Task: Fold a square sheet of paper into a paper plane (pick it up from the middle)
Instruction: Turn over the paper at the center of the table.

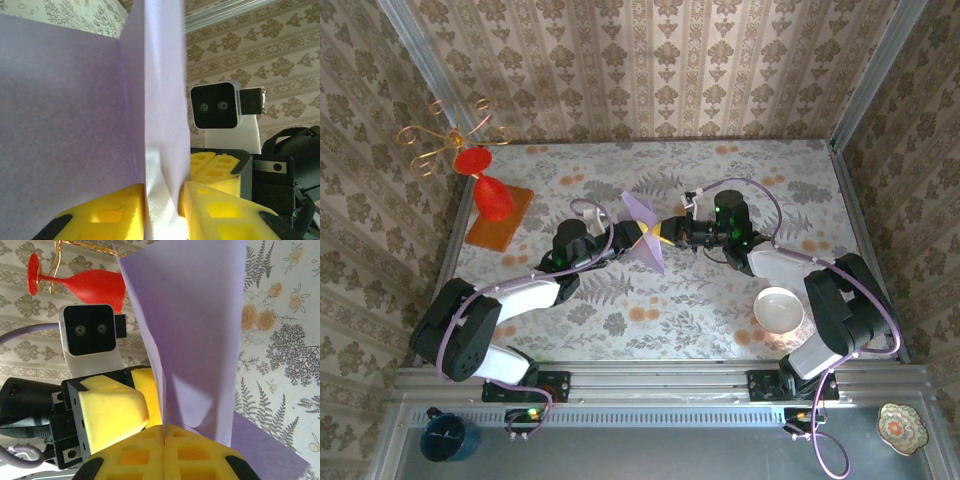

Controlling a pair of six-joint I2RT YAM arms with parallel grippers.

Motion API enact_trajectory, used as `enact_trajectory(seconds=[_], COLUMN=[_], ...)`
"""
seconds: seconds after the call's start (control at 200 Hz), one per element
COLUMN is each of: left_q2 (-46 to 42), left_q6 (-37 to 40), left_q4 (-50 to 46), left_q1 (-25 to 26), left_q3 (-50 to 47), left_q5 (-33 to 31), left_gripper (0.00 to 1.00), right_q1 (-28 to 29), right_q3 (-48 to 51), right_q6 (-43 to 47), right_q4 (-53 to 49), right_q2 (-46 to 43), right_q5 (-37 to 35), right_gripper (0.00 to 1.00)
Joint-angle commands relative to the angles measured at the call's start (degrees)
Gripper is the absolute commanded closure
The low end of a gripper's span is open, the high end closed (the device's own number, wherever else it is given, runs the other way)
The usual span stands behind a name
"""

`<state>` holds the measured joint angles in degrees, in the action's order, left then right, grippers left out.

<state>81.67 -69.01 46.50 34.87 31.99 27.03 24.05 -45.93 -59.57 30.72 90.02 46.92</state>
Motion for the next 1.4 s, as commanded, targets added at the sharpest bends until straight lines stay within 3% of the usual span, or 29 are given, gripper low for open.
enact_trajectory(seconds=[0.0,0.215,0.61,0.94,1.035,1.11,1.26,1.396], left_q2=[-0.06,-0.24,0.19,1.15,1.12,0.78,-1.36,-5.86], left_q6=[1.29,2.02,2.63,3.4,3.84,4.43,8.42,19.35], left_q4=[2.74,3.2,4.91,4.97,4.24,3.16,-5.3,-27.25], left_q1=[-0.24,-0.35,-0.48,-0.51,-0.77,-1.03,-1.42,0.0], left_q3=[1.24,0.95,0.71,1.41,1.5,1.5,2.31,7.41], left_q5=[0.19,0.21,0.77,1.28,1.19,0.86,-0.51,-6.27], left_gripper=[0.77,0.81,0.77,0.86,0.89,0.9,0.91,0.91], right_q1=[-0.41,-0.85,-1.39,-1.52,-1.72,-2.24,-4.78,-7.12], right_q3=[0.76,1.06,1.1,0.93,0.93,1.24,1.9,1.44], right_q6=[-1.07,-1.97,-4.54,-6.34,-6.38,-5.78,0.0,8.99], right_q4=[1.99,2.4,3.82,4.96,4.62,3.78,-4.34,-17.17], right_q2=[-1.08,-1.07,-0.55,-0.26,-0.54,-1.07,-4.16,-8.37], right_q5=[1.6,1.6,2.04,2.93,2.94,2.71,-0.3,-5.53], right_gripper=[0.92,0.9,0.92,0.9,0.87,0.79,0.61,0.54])
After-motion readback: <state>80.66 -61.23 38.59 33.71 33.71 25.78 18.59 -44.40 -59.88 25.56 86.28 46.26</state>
